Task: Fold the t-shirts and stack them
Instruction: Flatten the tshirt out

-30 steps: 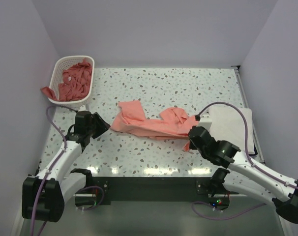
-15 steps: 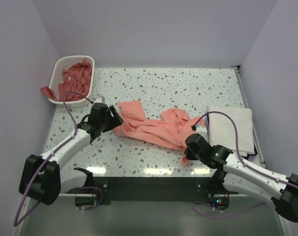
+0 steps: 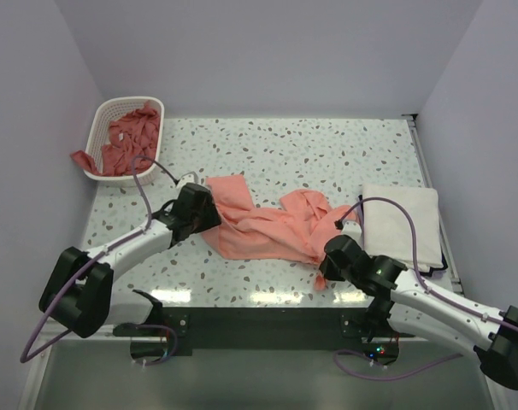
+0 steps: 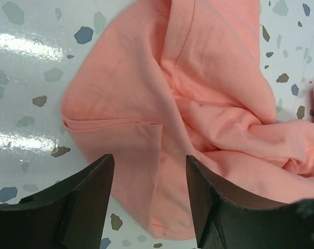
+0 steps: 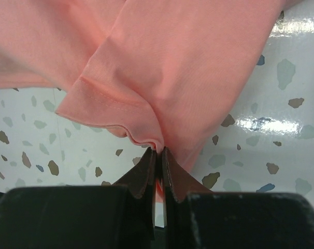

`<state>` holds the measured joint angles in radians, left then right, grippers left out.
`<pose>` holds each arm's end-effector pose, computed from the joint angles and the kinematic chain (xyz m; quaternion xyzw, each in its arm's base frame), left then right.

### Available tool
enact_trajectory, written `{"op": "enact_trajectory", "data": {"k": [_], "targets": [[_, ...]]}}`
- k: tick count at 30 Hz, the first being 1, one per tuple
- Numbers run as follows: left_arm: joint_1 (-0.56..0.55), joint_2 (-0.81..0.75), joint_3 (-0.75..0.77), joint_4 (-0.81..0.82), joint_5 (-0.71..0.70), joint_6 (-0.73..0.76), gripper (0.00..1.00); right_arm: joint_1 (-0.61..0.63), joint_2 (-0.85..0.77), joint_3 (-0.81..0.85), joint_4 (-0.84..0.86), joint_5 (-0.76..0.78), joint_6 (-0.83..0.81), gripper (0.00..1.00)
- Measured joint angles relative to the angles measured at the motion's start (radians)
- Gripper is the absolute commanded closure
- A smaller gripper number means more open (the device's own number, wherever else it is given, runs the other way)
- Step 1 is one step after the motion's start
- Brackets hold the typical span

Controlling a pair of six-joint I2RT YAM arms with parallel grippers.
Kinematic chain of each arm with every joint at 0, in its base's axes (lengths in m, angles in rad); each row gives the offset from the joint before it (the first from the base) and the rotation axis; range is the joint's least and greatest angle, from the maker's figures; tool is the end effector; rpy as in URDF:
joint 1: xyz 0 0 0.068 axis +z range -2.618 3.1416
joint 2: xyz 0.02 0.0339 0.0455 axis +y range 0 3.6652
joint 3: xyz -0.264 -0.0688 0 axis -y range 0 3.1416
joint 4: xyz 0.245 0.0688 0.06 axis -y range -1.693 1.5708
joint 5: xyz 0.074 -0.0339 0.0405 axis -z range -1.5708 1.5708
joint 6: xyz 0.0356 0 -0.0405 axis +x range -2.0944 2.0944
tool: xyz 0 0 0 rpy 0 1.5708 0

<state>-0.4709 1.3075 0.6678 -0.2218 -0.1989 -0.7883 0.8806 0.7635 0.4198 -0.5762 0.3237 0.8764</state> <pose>0.2301 -0.1092 0.1877 -0.1815 0.9160 -0.1282 0.3341 0.1013 0.1050 0.1843 0.0496 0.9352 0.1454 0.3190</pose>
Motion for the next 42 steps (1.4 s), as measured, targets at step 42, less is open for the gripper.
{"op": "enact_trajectory", "data": {"k": [42], "targets": [[-0.138, 0.251, 0.109, -0.045, -0.253, 0.02, 0.8, 0.0, -0.02, -0.016, 0.011, -0.001, 0.006, 0.98]]}}
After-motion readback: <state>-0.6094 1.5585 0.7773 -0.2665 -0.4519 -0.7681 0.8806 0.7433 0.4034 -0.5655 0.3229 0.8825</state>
